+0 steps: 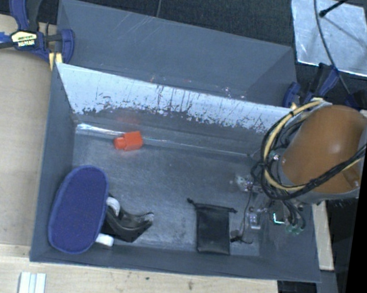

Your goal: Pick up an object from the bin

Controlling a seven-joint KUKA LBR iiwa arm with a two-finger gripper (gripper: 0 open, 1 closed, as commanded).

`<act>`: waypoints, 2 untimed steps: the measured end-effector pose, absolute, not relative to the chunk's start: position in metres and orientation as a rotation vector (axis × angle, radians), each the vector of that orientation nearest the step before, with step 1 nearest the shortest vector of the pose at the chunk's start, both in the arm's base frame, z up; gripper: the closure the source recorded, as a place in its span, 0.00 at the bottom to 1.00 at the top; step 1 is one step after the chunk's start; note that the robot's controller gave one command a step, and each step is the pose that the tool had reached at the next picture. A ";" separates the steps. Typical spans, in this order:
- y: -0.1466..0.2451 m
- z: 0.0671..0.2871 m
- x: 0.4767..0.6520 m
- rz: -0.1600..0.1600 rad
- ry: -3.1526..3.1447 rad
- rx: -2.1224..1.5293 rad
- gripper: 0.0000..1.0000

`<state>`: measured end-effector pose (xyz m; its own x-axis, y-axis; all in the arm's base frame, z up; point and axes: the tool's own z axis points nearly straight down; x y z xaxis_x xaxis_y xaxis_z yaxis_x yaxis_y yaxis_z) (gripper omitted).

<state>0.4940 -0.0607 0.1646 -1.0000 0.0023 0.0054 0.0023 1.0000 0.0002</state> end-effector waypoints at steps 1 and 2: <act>-0.076 0.115 0.482 -0.001 -3.095 0.526 0.00; -0.085 0.110 0.493 0.002 -2.953 1.085 0.00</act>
Offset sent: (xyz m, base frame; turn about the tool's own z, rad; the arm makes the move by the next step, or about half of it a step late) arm -0.0113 -0.0153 -0.0484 -0.3404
